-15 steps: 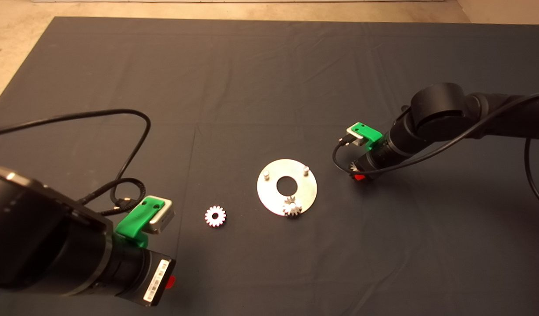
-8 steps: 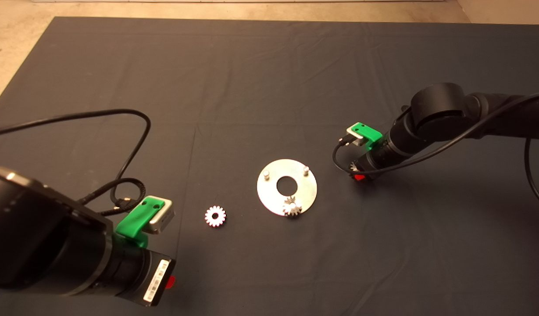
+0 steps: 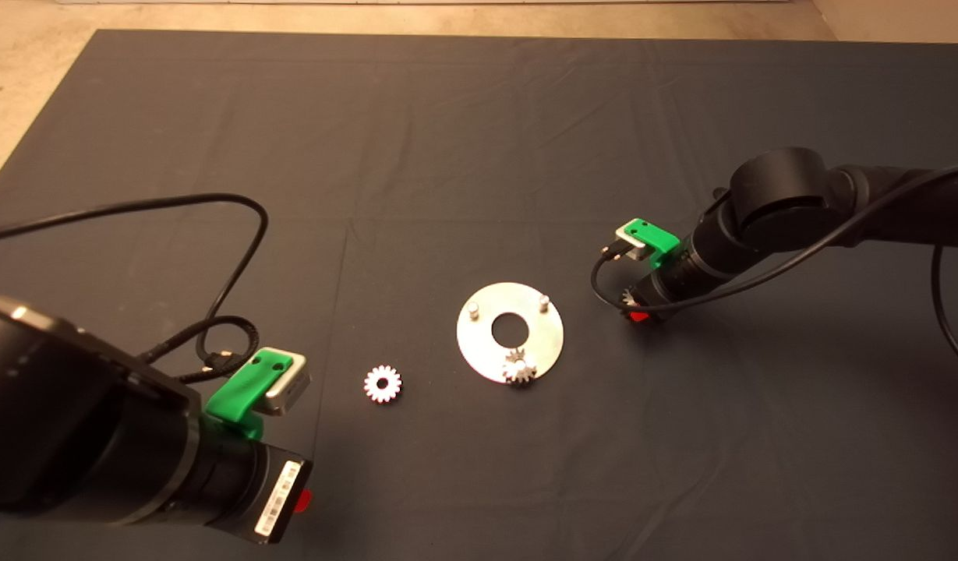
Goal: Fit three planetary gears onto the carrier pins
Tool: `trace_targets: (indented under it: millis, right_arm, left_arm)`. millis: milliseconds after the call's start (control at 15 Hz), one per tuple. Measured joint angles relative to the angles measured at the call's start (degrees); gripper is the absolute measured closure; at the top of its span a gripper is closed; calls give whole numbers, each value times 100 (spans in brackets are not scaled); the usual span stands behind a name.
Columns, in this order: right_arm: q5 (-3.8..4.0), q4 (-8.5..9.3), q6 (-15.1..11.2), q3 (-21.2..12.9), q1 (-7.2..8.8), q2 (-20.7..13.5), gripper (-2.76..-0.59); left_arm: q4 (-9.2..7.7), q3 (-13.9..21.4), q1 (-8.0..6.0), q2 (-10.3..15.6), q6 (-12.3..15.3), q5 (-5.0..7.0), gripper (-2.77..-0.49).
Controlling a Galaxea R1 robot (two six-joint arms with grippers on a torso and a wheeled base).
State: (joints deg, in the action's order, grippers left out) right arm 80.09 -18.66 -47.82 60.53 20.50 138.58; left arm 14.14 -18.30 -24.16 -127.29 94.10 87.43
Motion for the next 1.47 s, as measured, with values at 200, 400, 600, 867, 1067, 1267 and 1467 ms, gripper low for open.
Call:
trace_targets:
  millis: [200,400,600,867,1067,1267,1467]
  right_arm:
    - [-24,398,0,-8,760,4,-70]
    - [-35,676,-2,-59,1020,98,-70]
    - [-11,753,-2,-66,970,316,-70]
    - [-40,935,-2,-63,967,822,-70]
    - [9,950,-2,-63,962,907,-70]
    - [48,952,-2,-72,720,970,-70]
    - [50,948,-2,-309,380,996,-70]
  left_arm:
    - [0,0,0,0,0,2,-105]
    - [0,0,0,-5,0,0,-105]
    - [0,0,-1,-2,-2,2,-104]
    - [0,0,-1,0,-2,2,-105]
    - [0,0,-1,0,-2,2,-105]
    - [0,0,0,0,-5,2,-105]
    - [0,0,-1,0,-5,2,-105]
